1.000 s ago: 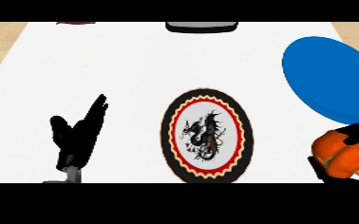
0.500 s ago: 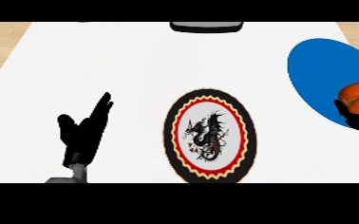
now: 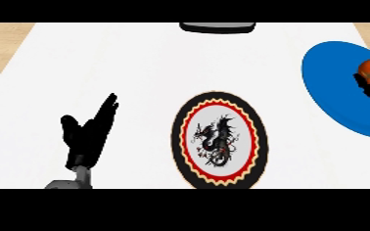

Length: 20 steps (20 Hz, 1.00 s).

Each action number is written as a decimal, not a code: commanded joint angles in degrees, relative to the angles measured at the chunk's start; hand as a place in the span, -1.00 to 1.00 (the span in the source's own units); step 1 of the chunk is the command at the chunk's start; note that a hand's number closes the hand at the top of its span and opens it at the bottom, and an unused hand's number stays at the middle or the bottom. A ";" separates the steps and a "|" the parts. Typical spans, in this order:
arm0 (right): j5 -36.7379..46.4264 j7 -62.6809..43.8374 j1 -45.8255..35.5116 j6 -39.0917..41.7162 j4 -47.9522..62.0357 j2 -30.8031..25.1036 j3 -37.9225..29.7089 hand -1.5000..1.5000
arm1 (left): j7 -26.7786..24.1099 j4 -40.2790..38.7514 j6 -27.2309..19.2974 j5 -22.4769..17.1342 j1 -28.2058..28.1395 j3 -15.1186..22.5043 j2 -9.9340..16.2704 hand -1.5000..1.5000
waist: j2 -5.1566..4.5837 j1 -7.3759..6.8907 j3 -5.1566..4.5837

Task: Pick the squash from the plate and place it in the plate

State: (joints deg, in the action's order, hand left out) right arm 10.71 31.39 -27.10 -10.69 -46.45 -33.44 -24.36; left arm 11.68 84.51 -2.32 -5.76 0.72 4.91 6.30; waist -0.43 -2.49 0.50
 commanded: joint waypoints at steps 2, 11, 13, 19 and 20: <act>5.54 -5.06 -6.80 -1.14 14.12 -4.04 2.35 1.00 | 1.44 -0.98 0.01 0.97 -0.45 2.42 -1.59 0.00 | -0.80 -1.27 -0.33; 10.49 -0.71 -13.42 8.31 27.39 -5.56 7.03 -1.00 | -0.05 -2.35 1.68 -0.08 -0.60 1.29 -0.94 0.00 | -1.53 -2.79 -0.07; 7.91 5.15 -12.43 9.90 28.58 -4.51 4.68 -1.00 | 2.28 -1.66 0.51 0.35 1.48 0.89 -0.80 0.00 | -1.48 -1.87 0.04; -0.09 10.49 -15.26 15.24 31.35 -5.44 -3.31 -1.00 | 3.48 -1.06 -0.59 0.77 1.09 1.77 -2.22 0.00 | -1.20 -1.01 0.05; -0.71 9.85 -15.85 15.26 32.56 -5.34 -4.10 -1.00 | -0.50 -2.74 0.61 0.08 -0.58 0.18 -1.27 0.00 | -1.22 -1.19 -0.08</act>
State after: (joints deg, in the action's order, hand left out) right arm 13.67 39.24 -41.47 2.07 -16.63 -38.23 -24.60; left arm 11.40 84.26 -2.05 -5.24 1.85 5.46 5.17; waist -1.34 -3.89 0.79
